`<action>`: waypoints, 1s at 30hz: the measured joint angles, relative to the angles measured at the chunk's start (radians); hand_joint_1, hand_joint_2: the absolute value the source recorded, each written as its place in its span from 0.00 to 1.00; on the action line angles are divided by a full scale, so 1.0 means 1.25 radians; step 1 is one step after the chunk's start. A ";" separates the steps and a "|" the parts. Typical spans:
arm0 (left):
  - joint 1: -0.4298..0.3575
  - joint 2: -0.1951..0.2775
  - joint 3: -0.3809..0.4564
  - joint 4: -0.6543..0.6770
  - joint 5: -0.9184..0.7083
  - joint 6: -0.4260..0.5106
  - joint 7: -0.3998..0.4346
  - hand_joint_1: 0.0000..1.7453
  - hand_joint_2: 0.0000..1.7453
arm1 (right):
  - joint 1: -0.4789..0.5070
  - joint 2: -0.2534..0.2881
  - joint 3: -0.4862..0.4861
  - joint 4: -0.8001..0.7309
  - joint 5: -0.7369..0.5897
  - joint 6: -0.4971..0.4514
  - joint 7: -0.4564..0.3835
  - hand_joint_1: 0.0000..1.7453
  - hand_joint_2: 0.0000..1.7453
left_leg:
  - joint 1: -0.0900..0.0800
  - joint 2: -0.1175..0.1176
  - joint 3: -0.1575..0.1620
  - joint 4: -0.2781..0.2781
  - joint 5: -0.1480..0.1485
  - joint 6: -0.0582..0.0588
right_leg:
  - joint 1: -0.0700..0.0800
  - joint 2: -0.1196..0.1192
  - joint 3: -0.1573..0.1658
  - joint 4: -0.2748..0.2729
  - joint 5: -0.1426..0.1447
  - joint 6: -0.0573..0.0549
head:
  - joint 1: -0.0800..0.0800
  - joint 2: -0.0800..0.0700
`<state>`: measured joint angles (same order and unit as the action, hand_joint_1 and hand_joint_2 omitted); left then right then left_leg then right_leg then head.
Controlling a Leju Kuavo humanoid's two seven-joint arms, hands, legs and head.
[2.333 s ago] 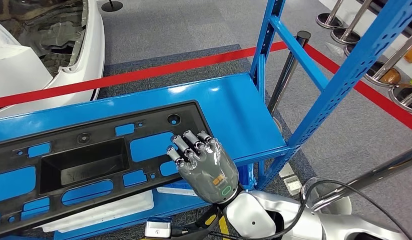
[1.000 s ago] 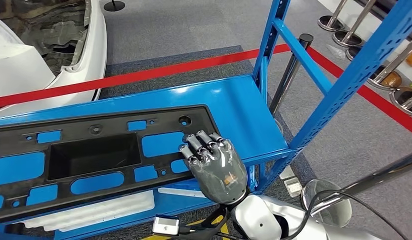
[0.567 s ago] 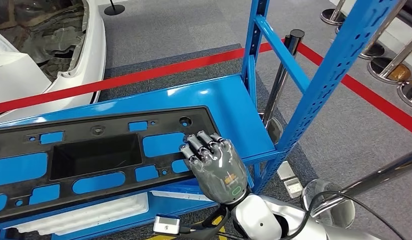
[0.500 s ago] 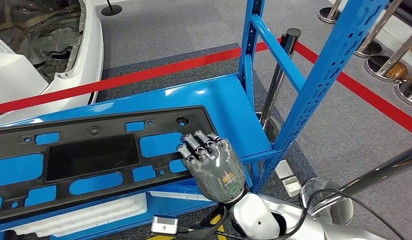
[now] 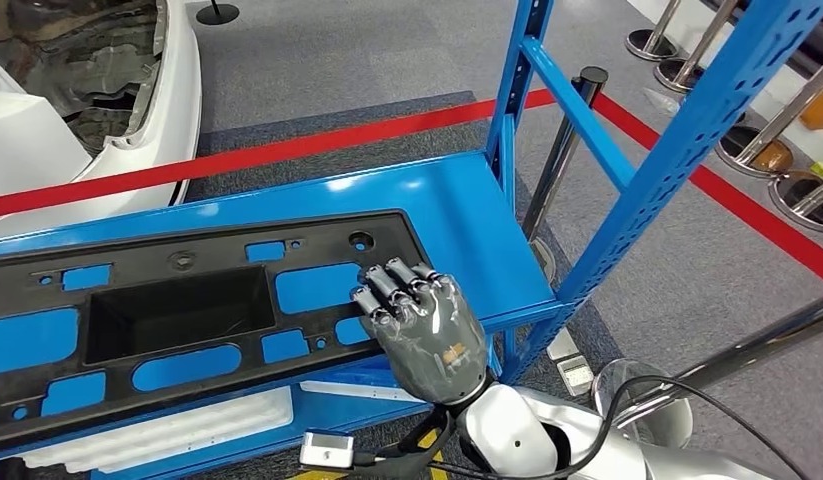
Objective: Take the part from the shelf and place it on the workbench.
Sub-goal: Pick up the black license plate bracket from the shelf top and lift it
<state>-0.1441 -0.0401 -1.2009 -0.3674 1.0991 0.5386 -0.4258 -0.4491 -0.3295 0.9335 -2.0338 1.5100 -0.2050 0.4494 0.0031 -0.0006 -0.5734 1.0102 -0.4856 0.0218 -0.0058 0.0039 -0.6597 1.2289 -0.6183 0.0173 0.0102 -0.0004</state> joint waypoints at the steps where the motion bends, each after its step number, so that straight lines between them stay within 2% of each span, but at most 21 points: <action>1: 0.001 0.000 0.000 0.000 0.001 0.000 0.000 0.00 1.00 | 0.000 0.000 0.000 0.001 -0.003 -0.001 0.000 1.00 1.00 | 0.000 0.001 0.000 0.001 0.000 0.000 | -0.001 0.000 -0.017 0.041 -0.014 0.002 | 0.002 0.000; 2: 0.001 0.000 0.000 0.000 0.001 0.000 -0.001 0.00 1.00 | 0.001 0.000 0.000 0.003 -0.006 -0.003 -0.001 1.00 1.00 | 0.000 0.001 0.000 0.001 0.000 0.000 | -0.002 0.000 -0.025 0.059 -0.015 0.004 | 0.004 0.000; 3: 0.001 0.000 0.000 0.001 0.002 0.000 -0.001 0.00 1.00 | 0.001 0.000 0.000 0.005 -0.011 -0.005 -0.001 1.00 1.00 | 0.000 0.001 0.000 0.002 0.000 0.000 | -0.003 0.000 -0.018 0.047 0.000 0.004 | 0.005 0.000; 5: 0.001 0.000 0.000 0.001 0.002 0.000 -0.001 0.00 1.00 | 0.000 0.000 0.000 0.007 -0.019 -0.011 -0.001 1.00 1.00 | 0.000 0.001 0.000 0.006 -0.002 -0.002 | -0.005 -0.001 0.029 -0.051 0.053 0.001 | 0.010 0.000; 6: 0.001 -0.001 0.000 0.001 0.002 0.000 -0.001 0.00 1.00 | 0.000 0.001 0.000 0.008 -0.022 -0.015 -0.001 1.00 1.00 | -0.001 0.000 -0.002 0.010 -0.004 -0.005 | -0.004 -0.002 0.051 -0.102 0.073 -0.001 | 0.012 0.000; 7: 0.001 -0.001 0.000 0.001 0.002 0.000 -0.001 0.00 1.00 | -0.001 0.002 0.000 0.009 -0.025 -0.019 -0.001 1.00 1.00 | -0.002 0.000 -0.004 0.012 -0.004 -0.008 | -0.003 -0.001 0.065 -0.136 0.083 -0.004 | 0.013 0.000; 10: 0.001 -0.001 0.000 0.001 0.003 0.000 -0.001 0.00 1.00 | -0.001 0.004 -0.001 0.011 -0.043 -0.034 -0.002 1.00 1.00 | -0.003 0.000 -0.009 0.016 -0.003 -0.018 | 0.000 0.001 0.068 -0.154 0.086 -0.015 | 0.011 0.000; 12: 0.001 -0.001 0.000 0.001 0.003 0.000 -0.001 0.00 1.00 | -0.002 0.006 -0.001 0.014 -0.066 -0.055 -0.003 1.00 1.00 | -0.002 -0.001 -0.014 0.035 -0.019 -0.027 | -0.002 -0.001 0.070 -0.159 0.091 -0.023 | 0.009 0.000; 13: 0.001 -0.001 0.000 0.001 0.003 0.000 -0.001 0.00 1.00 | -0.003 0.009 -0.001 0.015 -0.078 -0.067 -0.005 1.00 1.00 | -0.001 -0.002 -0.025 0.065 -0.038 -0.032 | -0.004 -0.002 0.070 -0.162 0.093 -0.027 | 0.006 0.000; 15: 0.001 -0.001 0.000 0.001 0.002 0.000 -0.001 0.00 1.00 | -0.004 0.013 -0.002 0.018 -0.102 -0.086 -0.009 1.00 1.00 | 0.002 -0.002 -0.065 0.162 -0.092 -0.041 | -0.005 -0.005 0.070 -0.162 0.094 -0.029 | -0.001 0.000; 16: 0.001 -0.001 0.000 0.001 0.002 0.000 -0.001 0.00 1.00 | -0.004 0.015 -0.002 0.020 -0.113 -0.093 -0.012 1.00 1.00 | 0.004 -0.002 -0.086 0.210 -0.110 -0.043 | -0.005 -0.005 0.070 -0.161 0.093 -0.030 | -0.004 0.000; 17: 0.002 -0.001 0.000 0.001 0.002 -0.001 -0.001 0.00 1.00 | -0.004 0.017 -0.002 0.022 -0.122 -0.097 -0.015 1.00 1.00 | 0.005 -0.002 -0.097 0.237 -0.115 -0.045 | -0.005 -0.005 0.070 -0.161 0.093 -0.030 | -0.005 0.000; 18: 0.002 -0.001 0.000 0.001 0.001 -0.001 -0.001 0.00 1.00 | -0.005 0.019 -0.002 0.025 -0.128 -0.099 -0.017 1.00 1.00 | 0.006 -0.002 -0.094 0.233 -0.104 -0.046 | -0.005 -0.005 0.070 -0.160 0.093 -0.029 | -0.006 0.000; 19: 0.002 -0.001 0.000 0.001 0.001 -0.002 -0.001 0.00 1.00 | -0.005 0.021 -0.002 0.027 -0.132 -0.100 -0.019 1.00 1.00 | 0.008 -0.002 -0.077 0.197 -0.079 -0.045 | -0.006 -0.004 0.071 -0.159 0.093 -0.029 | -0.006 0.000; 21: 0.000 -0.001 0.000 0.001 0.000 -0.002 -0.001 0.00 1.00 | -0.008 0.024 -0.002 0.031 -0.134 -0.101 -0.021 1.00 1.00 | 0.009 -0.002 -0.027 0.090 -0.028 -0.043 | -0.005 -0.003 0.072 -0.157 0.090 -0.025 | -0.008 0.000; 22: 0.000 -0.001 0.000 0.001 0.000 -0.002 -0.001 0.00 1.00 | -0.010 0.025 -0.002 0.032 -0.135 -0.102 -0.022 1.00 1.00 | 0.008 -0.003 -0.009 0.049 -0.015 -0.041 | -0.004 -0.002 0.071 -0.155 0.090 -0.022 | -0.009 0.000; 23: -0.001 -0.001 0.000 0.001 0.000 -0.002 -0.001 0.00 1.00 | -0.012 0.027 -0.002 0.033 -0.135 -0.103 -0.022 1.00 1.00 | 0.007 -0.004 -0.001 0.027 -0.011 -0.039 | -0.003 -0.001 0.070 -0.155 0.090 -0.019 | -0.009 0.000; 26: 0.000 -0.001 0.000 0.001 0.000 -0.003 -0.001 0.00 1.00 | -0.016 0.030 -0.003 0.038 -0.141 -0.106 -0.023 1.00 1.00 | 0.005 -0.004 -0.001 0.014 -0.008 -0.025 | -0.004 -0.001 0.070 -0.155 0.090 -0.006 | -0.008 0.000; 28: -0.001 -0.001 0.000 0.002 -0.001 -0.003 -0.001 0.00 1.00 | -0.018 0.031 -0.003 0.040 -0.152 -0.110 -0.025 1.00 1.00 | 0.007 -0.002 -0.002 0.008 -0.003 -0.013 | -0.006 -0.001 0.056 -0.122 0.063 0.001 | -0.004 0.000; 30: -0.003 -0.002 0.000 0.002 -0.002 -0.004 -0.001 0.00 1.00 | -0.020 0.032 -0.003 0.043 -0.164 -0.118 -0.025 1.00 1.00 | 0.006 -0.001 -0.004 0.006 0.001 -0.007 | -0.006 -0.002 0.015 -0.025 0.009 0.004 | 0.005 0.000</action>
<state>-0.1481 -0.0422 -1.2009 -0.3655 1.0971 0.5339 -0.4270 -0.4735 -0.2890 0.9293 -1.9799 1.3045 -0.3522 0.4177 0.0111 -0.0015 -0.5786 1.0178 -0.4849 0.0137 -0.0134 0.0018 -0.6407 1.1976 -0.6072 0.0223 0.0166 -0.0004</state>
